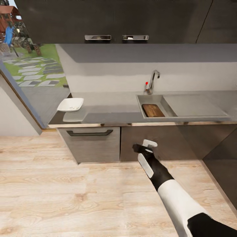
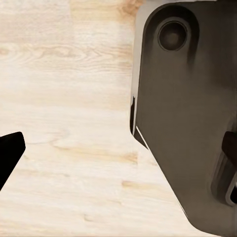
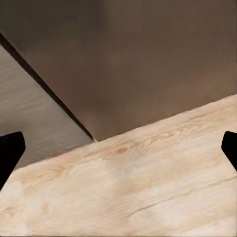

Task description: In the kitchen, take the Vidalia onion out of the sink, dice it on the chopping board with the paring knife, put the diced onion into the bowl on the countertop, then place both the paring knife and the chopping board into the sink.

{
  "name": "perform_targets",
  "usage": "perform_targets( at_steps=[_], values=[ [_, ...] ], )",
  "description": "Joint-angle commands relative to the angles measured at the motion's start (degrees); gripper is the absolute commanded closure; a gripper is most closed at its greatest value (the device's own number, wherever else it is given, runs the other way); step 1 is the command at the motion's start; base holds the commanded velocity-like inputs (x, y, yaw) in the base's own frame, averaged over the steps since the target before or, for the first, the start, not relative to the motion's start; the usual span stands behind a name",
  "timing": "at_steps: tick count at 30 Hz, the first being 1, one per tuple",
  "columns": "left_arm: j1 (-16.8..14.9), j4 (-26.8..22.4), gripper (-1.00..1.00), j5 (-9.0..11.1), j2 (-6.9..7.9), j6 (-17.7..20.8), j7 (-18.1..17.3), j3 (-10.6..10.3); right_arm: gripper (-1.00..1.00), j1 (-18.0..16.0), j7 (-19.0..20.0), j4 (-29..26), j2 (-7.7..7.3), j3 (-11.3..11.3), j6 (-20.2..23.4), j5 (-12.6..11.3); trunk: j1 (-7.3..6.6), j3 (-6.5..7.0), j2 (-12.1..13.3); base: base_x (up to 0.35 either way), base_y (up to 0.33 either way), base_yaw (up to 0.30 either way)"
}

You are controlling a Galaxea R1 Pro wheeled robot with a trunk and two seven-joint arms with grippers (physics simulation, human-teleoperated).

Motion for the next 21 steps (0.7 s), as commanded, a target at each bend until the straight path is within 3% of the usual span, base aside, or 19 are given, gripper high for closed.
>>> perform_targets(
  at_steps=[1, 2, 4, 5, 6, 8, 9, 11, 13, 15, 19, 21],
  values=[
    [-0.10, 0.19, -1.00, 0.58, -0.03, -0.45, 0.01, -0.41, -1.00, -0.07, 3.80, 7.91, -0.04, 0.20, -5.17, 2.14, 0.04, -0.09, -0.10, -0.009, 0.000, 0.000],
    [-0.10, 0.09, -1.00, 0.56, -0.04, -0.58, 0.01, -0.34, -1.00, -0.06, 9.43, 18.16, 0.10, 0.20, -13.97, 5.62, 0.04, -0.09, -0.10, -0.005, 0.000, 0.000],
    [-0.10, -0.25, -1.00, 0.54, -0.06, -1.22, 0.02, -0.27, -1.00, -0.06, 15.47, 31.99, 0.42, 0.20, -26.77, 9.70, 0.04, -0.09, -0.10, -0.002, 0.000, 0.000],
    [-0.10, -0.87, -1.00, 0.51, -0.06, -1.67, 0.06, -0.23, -1.00, 0.68, 18.70, 38.33, 0.51, 0.20, -35.28, 11.90, 0.04, -0.09, -0.10, 0.000, 0.000, 0.000],
    [-0.10, -1.45, -1.00, 0.51, -0.05, -1.83, 0.07, -0.19, -1.00, 2.79, 20.06, 40.46, 0.32, 0.17, -39.38, 12.80, 0.04, -0.09, -0.10, 0.000, 0.000, 0.000],
    [-0.10, -3.99, -1.00, 0.50, 0.16, -2.03, 0.27, -0.15, -1.00, 11.00, 21.79, 43.07, -1.28, 0.13, -45.06, 14.01, 0.04, -0.09, -0.10, 0.000, 0.000, 0.000],
    [-0.10, -4.69, -1.00, 0.50, 0.26, -2.05, 0.32, -0.13, -1.00, 12.67, 22.00, 43.34, -1.87, 0.15, -45.90, 14.13, 0.04, -0.09, -0.10, 0.000, 0.000, 0.000],
    [-0.10, -8.77, -1.00, 0.49, 0.81, -2.10, 0.56, -0.07, -1.00, 20.40, 22.93, 44.06, -5.49, 0.17, -51.37, 14.37, 0.04, -0.09, -0.10, 0.000, 0.000, 0.000],
    [-0.10, -13.23, -1.00, 0.49, 1.06, -2.15, 0.66, -0.05, -1.00, 26.98, 24.72, 44.31, -7.53, 0.19, -57.45, 14.41, 0.04, -0.09, -0.10, 0.000, 0.000, 0.000],
    [-0.10, -16.44, -1.00, 0.49, 1.19, -2.23, 0.69, -0.05, -1.00, 31.16, 25.76, 44.34, -8.10, 0.14, -60.73, 14.40, 0.04, -0.09, -0.10, 0.000, 0.000, 0.000],
    [-0.10, -16.47, -1.00, 0.49, 1.96, -8.48, 0.71, -0.17, -1.00, 33.19, 25.77, 44.15, -8.08, -0.16, -62.70, 13.44, 0.04, 0.02, -0.10, 0.000, 0.000, 0.000],
    [-0.10, -13.99, -1.00, 0.49, 2.11, -12.54, 0.78, -0.21, -1.00, 33.40, 25.79, 44.16, -8.31, -0.24, -63.03, 11.17, 0.04, 0.18, -0.10, 0.000, 0.000, 0.000]
  ],
)
